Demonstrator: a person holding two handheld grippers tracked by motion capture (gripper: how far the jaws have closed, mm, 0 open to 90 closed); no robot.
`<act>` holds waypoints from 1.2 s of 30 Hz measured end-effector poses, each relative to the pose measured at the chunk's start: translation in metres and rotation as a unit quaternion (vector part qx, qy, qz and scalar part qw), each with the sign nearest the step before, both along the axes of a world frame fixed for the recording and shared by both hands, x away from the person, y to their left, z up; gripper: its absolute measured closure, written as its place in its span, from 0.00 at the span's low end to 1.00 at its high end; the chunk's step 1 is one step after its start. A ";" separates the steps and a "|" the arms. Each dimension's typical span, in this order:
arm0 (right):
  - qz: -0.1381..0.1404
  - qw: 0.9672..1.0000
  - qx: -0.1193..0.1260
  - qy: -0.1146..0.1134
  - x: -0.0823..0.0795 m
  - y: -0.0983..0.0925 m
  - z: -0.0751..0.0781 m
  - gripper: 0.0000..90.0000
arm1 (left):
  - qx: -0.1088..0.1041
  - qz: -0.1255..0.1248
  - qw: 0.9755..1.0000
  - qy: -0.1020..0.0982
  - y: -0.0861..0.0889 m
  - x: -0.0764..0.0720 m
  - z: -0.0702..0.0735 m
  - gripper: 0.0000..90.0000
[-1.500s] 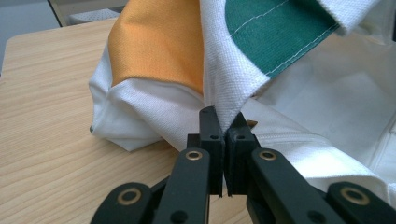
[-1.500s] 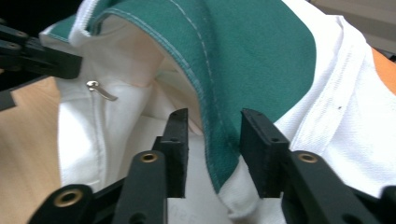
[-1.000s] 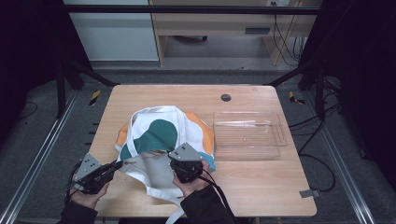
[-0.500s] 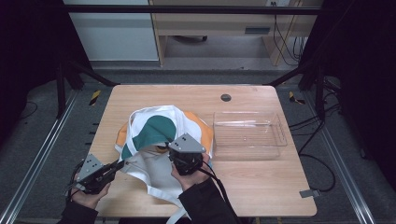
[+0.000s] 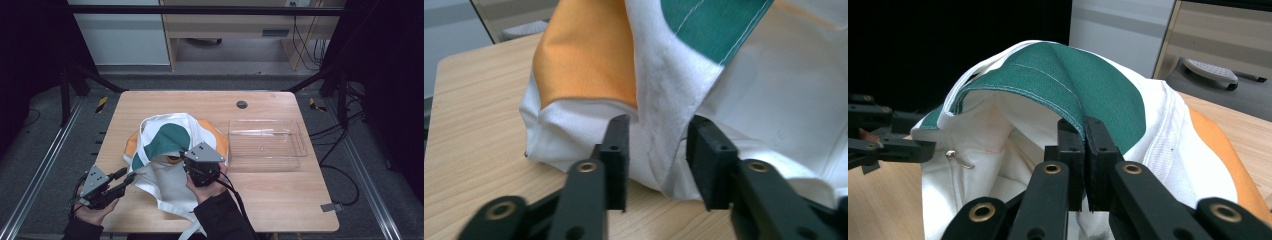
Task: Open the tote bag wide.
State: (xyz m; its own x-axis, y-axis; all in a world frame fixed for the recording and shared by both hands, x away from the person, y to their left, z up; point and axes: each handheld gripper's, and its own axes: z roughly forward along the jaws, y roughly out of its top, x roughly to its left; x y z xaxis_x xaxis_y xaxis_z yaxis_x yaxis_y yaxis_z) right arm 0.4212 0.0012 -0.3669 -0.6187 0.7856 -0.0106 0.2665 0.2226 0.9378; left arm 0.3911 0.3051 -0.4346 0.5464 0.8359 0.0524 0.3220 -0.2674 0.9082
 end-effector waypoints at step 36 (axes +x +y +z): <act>0.007 1.000 -0.005 -0.001 0.002 0.002 0.004 0.97 | 0.008 -0.037 0.998 -0.049 -0.063 0.008 0.074 0.38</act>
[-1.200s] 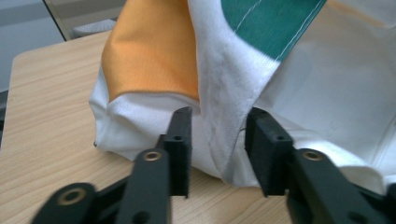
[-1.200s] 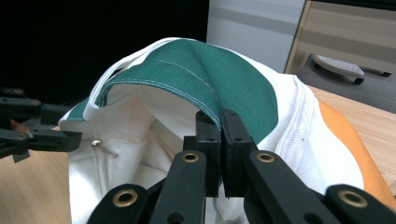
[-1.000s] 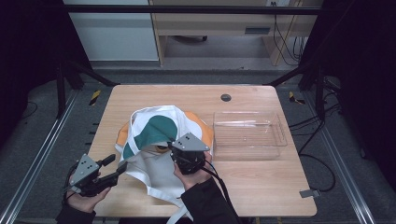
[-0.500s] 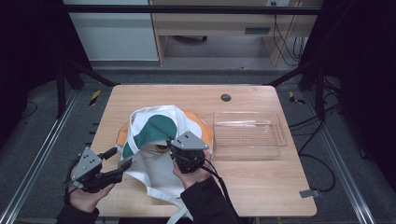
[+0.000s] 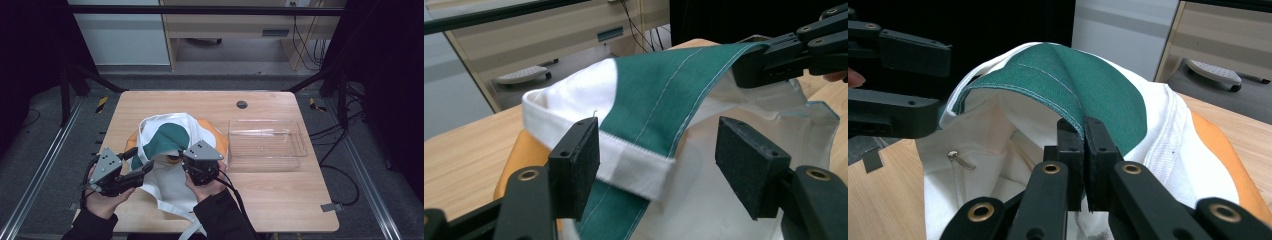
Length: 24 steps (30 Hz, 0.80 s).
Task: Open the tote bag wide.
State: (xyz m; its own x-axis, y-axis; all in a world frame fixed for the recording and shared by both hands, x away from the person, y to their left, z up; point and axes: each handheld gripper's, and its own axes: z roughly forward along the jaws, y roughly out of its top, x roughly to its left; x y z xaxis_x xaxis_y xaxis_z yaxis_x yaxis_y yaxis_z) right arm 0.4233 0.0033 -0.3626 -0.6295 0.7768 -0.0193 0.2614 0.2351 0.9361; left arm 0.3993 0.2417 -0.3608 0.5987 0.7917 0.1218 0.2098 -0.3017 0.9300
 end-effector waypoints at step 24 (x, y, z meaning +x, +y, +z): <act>0.010 1.000 -0.006 -0.009 -0.001 0.002 0.000 0.98 | 0.037 0.041 0.998 -0.008 -0.028 0.016 -0.008 0.72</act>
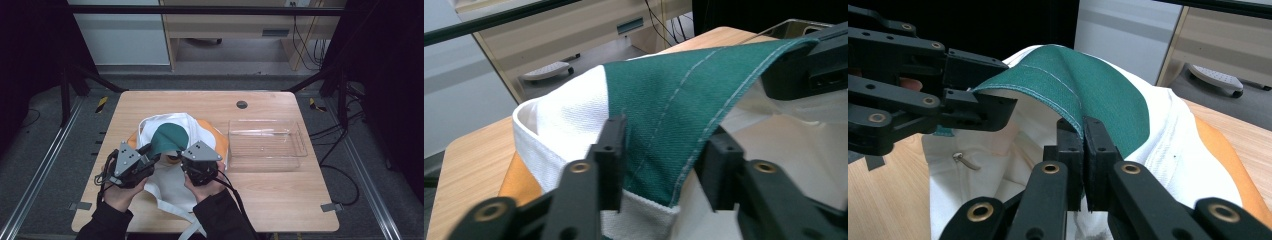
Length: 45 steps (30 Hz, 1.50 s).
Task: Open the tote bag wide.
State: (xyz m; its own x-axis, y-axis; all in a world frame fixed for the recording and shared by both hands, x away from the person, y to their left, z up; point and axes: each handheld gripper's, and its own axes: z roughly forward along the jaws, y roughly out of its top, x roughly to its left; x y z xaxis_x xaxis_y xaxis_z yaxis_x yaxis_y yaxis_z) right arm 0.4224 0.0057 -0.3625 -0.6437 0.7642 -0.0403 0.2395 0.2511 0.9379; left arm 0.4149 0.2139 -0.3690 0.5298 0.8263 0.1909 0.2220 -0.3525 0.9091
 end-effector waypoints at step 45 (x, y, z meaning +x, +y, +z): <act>0.036 0.998 -0.003 0.045 -0.030 -0.078 -0.050 1.00 | -0.036 -0.003 0.999 0.017 0.003 0.000 -0.002 0.96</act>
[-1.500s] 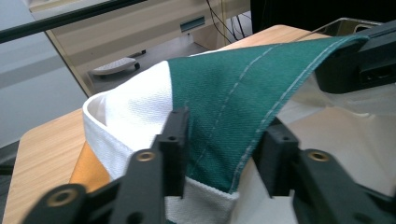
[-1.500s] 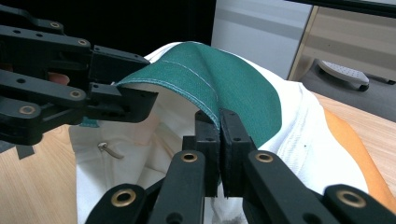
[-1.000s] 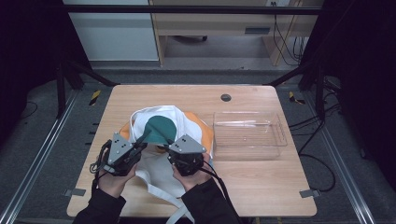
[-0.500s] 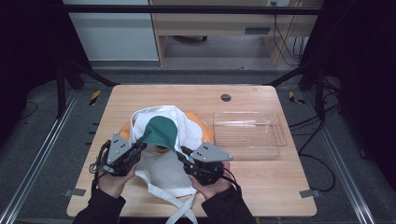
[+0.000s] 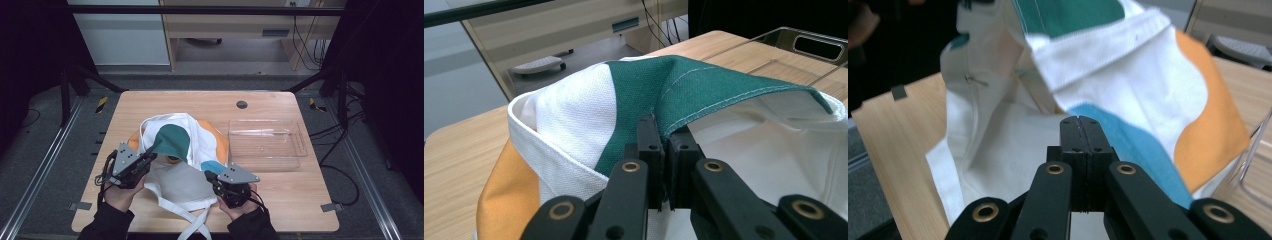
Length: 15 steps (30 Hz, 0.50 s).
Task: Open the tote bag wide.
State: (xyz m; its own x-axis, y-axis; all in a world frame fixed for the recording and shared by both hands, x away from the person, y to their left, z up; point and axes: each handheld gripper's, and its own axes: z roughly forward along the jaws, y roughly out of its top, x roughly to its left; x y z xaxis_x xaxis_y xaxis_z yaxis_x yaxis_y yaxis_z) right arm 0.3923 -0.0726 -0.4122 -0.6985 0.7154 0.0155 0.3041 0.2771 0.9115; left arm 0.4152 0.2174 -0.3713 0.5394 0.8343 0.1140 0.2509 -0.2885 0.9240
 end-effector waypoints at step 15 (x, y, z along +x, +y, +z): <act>0.006 0.997 -0.041 0.066 0.010 0.012 -0.051 1.00 | -0.007 0.002 1.000 -0.001 0.002 0.000 0.002 0.96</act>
State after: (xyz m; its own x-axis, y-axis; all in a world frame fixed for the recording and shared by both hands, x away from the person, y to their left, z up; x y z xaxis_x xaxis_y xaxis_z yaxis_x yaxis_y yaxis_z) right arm 0.4027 -0.0608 -0.4635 -0.7026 0.7099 0.0501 0.4169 0.3535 0.8374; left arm 0.4149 0.2192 -0.3693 0.5355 0.8382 0.1029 0.2512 -0.2744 0.9282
